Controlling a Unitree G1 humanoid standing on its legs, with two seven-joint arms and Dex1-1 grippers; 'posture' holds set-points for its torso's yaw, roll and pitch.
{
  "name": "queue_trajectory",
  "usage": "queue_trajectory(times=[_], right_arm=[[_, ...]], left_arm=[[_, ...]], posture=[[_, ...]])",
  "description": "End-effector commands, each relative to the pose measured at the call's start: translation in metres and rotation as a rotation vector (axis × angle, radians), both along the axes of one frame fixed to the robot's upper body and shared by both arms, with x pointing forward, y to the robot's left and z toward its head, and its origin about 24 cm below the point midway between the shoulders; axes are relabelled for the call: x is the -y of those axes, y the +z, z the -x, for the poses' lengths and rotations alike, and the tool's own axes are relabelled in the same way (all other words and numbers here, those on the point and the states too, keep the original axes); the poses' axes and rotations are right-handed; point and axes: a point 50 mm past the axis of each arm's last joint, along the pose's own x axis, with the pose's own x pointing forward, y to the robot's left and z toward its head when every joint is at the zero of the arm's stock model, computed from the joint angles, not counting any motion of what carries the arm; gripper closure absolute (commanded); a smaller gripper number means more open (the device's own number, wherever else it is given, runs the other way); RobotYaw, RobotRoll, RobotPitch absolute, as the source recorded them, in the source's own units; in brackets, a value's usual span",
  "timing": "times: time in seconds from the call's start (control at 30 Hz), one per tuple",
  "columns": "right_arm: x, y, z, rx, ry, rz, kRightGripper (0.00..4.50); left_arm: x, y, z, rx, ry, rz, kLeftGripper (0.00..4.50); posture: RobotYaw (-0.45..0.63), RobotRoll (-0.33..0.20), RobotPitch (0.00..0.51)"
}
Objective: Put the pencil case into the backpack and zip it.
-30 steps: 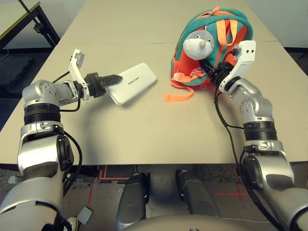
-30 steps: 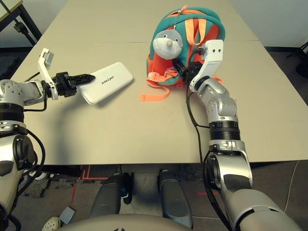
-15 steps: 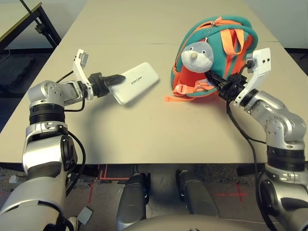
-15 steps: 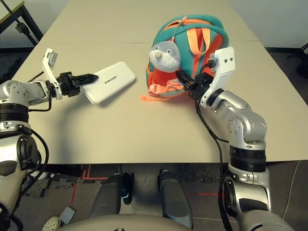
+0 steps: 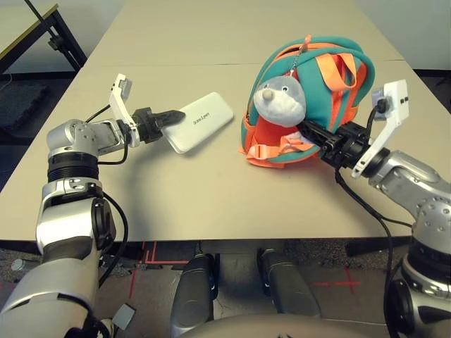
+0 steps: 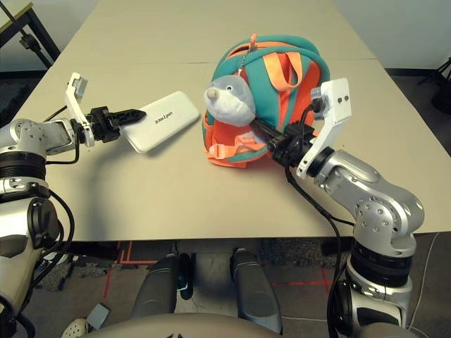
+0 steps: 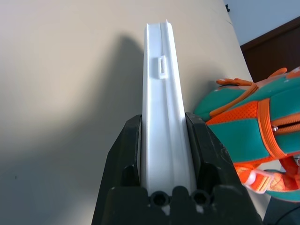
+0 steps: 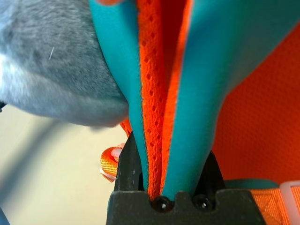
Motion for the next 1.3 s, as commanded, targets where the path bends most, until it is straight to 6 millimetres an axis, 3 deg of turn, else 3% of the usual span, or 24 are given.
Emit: queue_trajectory(times=[0.03, 0.23, 0.57, 1.0, 1.3], right_arm=[[-0.001, -0.013, -0.002, -0.024, -0.013, 0.006, 4.04], [0.006, -0.04, -0.012, -0.068, -0.081, 0.029, 4.04], [0.008, -0.052, -0.027, -0.073, -0.105, 0.038, 4.05], [0.008, -0.061, -0.033, -0.089, -0.109, 0.055, 4.05], [0.004, -0.065, -0.033, -0.097, -0.106, 0.054, 4.05]], left_arm=[[0.002, 0.015, -0.003, 0.101, -0.038, -0.04, 3.26], [0.001, 0.027, -0.003, 0.234, -0.091, -0.188, 3.26], [0.002, 0.087, 0.007, 0.565, -0.234, -0.331, 3.26], [0.008, 0.173, 0.042, 0.873, -0.535, -0.516, 3.26], [0.011, 0.181, 0.047, 0.92, -0.633, -0.545, 3.26]], posture=[[-0.22, 0.0, 0.138], [-0.2, 0.0, 0.138], [-0.17, 0.0, 0.143], [-0.16, 0.0, 0.136], [-0.16, 0.0, 0.131]])
